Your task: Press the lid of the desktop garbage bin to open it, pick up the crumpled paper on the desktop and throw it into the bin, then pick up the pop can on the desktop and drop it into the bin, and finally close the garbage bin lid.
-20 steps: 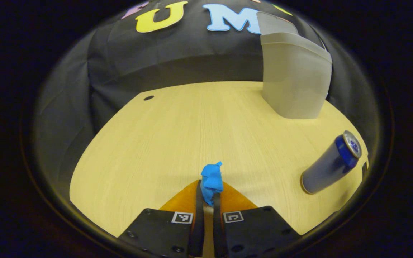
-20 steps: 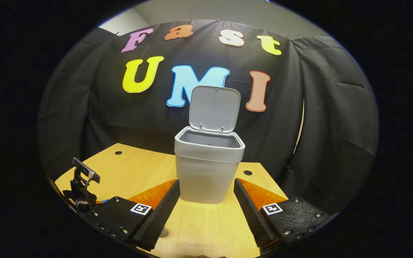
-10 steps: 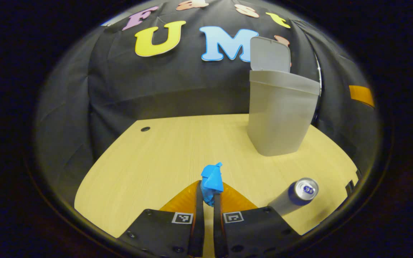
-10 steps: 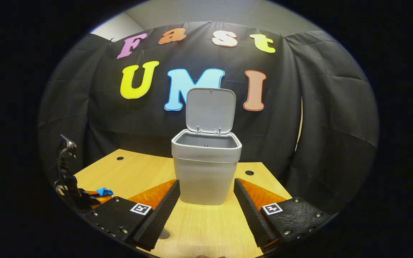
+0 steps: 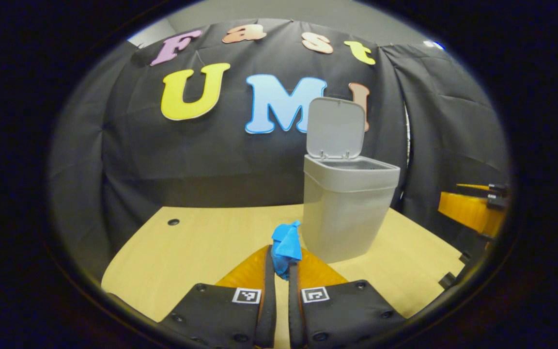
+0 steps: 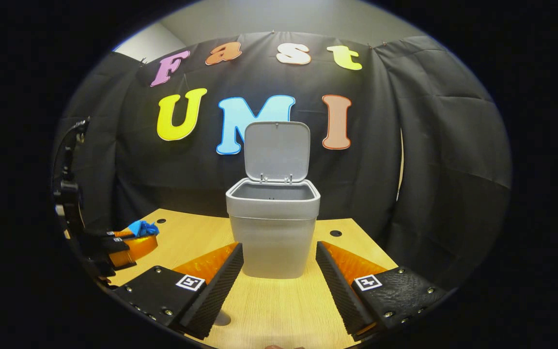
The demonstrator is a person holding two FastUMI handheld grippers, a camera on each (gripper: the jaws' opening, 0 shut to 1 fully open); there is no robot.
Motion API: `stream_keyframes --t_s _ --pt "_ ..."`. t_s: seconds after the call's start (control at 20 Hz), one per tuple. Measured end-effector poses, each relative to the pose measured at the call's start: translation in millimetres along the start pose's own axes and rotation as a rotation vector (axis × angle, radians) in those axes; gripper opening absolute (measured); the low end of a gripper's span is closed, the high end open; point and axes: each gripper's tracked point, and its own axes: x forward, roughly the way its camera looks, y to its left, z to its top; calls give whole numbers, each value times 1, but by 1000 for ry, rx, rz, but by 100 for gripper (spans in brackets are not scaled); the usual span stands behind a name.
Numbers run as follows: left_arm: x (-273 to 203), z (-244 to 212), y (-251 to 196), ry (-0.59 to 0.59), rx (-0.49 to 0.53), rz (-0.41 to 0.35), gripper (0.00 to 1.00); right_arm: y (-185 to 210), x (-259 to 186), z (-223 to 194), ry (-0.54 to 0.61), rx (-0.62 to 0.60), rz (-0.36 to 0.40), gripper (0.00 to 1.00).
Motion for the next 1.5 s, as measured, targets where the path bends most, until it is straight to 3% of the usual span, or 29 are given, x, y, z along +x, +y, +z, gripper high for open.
stream_keyframes --t_s 0.2,0.75,1.25,1.5 --pt "17 34 -21 -58 -28 -53 16 -19 -2 -2 -10 54 -56 96" --pt "58 105 -78 -172 10 -150 18 -49 3 -6 20 21 -153 96" --pt "121 113 -114 -163 25 -176 22 -65 2 -7 51 6 -219 96" --pt "148 115 -121 -155 37 -185 33 -71 -5 -6 56 17 -263 96"
